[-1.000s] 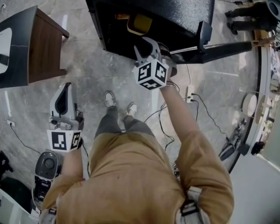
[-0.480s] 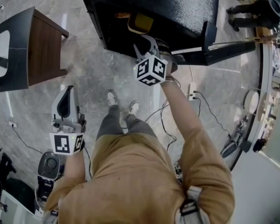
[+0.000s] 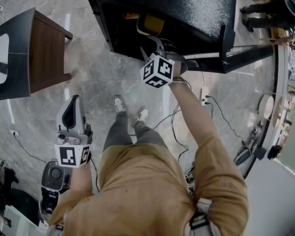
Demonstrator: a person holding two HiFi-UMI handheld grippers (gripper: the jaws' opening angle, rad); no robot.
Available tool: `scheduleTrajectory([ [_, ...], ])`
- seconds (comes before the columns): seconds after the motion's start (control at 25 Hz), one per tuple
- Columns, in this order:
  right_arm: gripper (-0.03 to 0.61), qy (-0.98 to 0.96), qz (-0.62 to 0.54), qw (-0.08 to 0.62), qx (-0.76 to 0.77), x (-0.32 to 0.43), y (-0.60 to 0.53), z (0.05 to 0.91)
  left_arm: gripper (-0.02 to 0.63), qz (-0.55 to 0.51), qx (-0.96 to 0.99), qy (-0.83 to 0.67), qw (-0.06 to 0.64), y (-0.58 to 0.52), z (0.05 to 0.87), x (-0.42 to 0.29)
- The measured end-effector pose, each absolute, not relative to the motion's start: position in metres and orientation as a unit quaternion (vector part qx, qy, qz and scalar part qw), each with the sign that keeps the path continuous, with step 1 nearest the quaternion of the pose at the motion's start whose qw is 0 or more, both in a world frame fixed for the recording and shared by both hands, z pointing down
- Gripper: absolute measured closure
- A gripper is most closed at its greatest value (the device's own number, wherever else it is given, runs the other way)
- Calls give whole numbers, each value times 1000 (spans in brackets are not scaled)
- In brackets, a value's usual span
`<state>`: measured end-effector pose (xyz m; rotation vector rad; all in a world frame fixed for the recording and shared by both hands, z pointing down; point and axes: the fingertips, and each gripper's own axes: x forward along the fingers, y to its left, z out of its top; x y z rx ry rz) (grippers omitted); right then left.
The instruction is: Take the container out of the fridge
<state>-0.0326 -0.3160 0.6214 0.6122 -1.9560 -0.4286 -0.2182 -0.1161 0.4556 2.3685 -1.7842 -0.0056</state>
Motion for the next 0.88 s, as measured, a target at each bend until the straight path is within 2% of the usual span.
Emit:
scheduleTrajectory([
  [0.88, 436, -782, -197, 549, 219, -31, -350, 670, 614, 1, 809, -579, 104, -129, 477, -206],
])
